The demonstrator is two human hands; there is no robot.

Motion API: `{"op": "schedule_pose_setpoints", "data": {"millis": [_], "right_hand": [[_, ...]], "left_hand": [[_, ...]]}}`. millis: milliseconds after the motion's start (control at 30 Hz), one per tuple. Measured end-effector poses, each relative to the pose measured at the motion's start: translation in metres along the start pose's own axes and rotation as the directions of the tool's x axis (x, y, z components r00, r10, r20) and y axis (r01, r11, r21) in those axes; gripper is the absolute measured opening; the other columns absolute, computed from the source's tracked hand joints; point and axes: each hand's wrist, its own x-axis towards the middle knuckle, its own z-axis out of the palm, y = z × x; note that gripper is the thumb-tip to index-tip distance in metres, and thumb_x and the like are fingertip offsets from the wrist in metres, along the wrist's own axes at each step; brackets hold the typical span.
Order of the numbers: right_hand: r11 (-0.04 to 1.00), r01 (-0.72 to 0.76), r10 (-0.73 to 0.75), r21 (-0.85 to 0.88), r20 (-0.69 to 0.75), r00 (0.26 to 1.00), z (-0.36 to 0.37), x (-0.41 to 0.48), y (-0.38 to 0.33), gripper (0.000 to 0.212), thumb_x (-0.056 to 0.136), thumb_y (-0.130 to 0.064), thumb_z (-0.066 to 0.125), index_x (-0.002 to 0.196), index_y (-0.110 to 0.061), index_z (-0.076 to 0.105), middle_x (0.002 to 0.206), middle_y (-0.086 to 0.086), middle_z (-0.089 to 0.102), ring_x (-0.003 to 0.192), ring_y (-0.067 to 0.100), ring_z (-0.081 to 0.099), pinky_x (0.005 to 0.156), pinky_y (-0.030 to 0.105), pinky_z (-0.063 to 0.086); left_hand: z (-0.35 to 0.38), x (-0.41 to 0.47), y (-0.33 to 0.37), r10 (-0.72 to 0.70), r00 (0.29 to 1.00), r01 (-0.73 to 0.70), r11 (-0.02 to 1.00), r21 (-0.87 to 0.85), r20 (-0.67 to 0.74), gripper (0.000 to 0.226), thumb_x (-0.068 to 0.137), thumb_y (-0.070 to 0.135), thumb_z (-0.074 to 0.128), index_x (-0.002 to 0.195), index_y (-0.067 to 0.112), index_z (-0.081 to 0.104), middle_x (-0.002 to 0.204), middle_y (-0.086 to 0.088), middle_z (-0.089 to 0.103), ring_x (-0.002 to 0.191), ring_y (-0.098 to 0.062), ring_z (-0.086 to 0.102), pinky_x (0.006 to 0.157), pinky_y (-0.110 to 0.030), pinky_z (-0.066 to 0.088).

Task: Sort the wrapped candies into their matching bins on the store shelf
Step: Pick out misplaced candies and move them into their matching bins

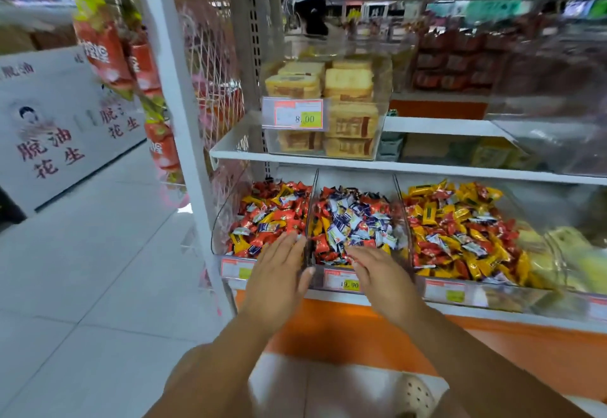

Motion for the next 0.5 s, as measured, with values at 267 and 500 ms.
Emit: {"op": "schedule_pose_setpoints", "data": {"millis": [267, 500], "right_hand": [[0.999, 0.006, -0.012, 0.042, 0.164, 0.986, 0.027, 0.084, -0.007, 0.051, 0.100, -0.023, 0.051, 0.147, -0.031, 0.035, 0.145, 0.001, 0.046, 0.112, 0.018, 0.058, 0.091, 0.028, 0.047], [0.985, -0.036, 0.076, -0.168, 0.235, 0.969, 0.043, 0.119, -0.010, 0.066, 0.091, -0.027, 0.065, 0.148, -0.027, 0.031, 0.153, 0.005, 0.032, 0.121, 0.024, 0.052, 0.099, 0.032, 0.044]], "left_hand": [[0.022, 0.054, -0.059, -0.016, 1.000, 0.016, 1.000, -0.020, 0.017, 0.056, 0.099, 0.048, 0.032, 0.149, 0.025, 0.029, 0.156, 0.005, 0.026, 0.144, -0.016, 0.022, 0.117, -0.031, 0.010], [0.051, 0.060, -0.081, -0.067, 0.996, 0.061, 0.993, -0.099, -0.054, 0.053, 0.086, 0.043, 0.061, 0.133, 0.019, 0.056, 0.141, 0.001, 0.051, 0.130, -0.027, 0.044, 0.109, -0.046, 0.037]]}}
